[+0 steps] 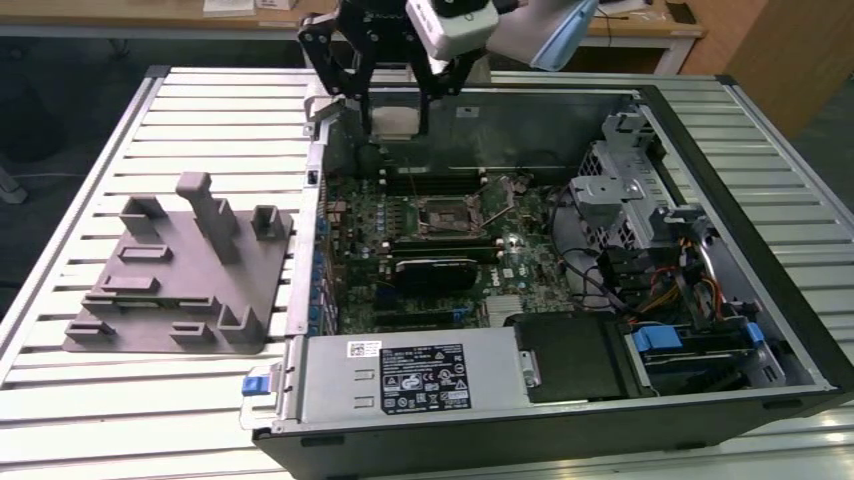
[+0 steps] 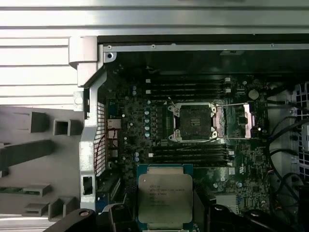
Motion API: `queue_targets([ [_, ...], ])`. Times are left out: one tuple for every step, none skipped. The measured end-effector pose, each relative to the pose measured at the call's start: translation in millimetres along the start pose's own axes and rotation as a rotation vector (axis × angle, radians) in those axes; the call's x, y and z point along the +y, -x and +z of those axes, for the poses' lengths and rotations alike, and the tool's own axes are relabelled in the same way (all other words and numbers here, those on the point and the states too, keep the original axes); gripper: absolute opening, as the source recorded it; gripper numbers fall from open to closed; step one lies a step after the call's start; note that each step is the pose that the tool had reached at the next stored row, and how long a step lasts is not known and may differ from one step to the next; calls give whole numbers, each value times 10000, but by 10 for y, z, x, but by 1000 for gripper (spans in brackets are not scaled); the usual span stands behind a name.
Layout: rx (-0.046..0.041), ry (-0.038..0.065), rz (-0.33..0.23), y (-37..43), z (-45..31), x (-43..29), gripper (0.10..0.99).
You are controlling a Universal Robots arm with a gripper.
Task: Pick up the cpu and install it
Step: 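Pick up the cpu and move it towards the insertion slot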
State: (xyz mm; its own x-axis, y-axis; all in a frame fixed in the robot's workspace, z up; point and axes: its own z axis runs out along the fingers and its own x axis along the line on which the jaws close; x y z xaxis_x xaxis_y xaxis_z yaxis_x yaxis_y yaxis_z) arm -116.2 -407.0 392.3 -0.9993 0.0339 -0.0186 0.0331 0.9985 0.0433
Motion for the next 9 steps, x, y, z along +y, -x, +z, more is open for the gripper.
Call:
queue_targets([
  [11,-1,0,27,19,0,541],
  [21,-1,0,53,38,0,541],
  [32,-1,0,80,57,0,541],
  [42,-2,1,104,74,0,541],
  [52,-3,2,130,93,0,541],
  [61,-1,3,156,113,0,541],
  [71,-2,3,182,131,0,541],
  [81,-2,2,209,151,0,541],
  [91,-3,3,233,169,0,541],
])
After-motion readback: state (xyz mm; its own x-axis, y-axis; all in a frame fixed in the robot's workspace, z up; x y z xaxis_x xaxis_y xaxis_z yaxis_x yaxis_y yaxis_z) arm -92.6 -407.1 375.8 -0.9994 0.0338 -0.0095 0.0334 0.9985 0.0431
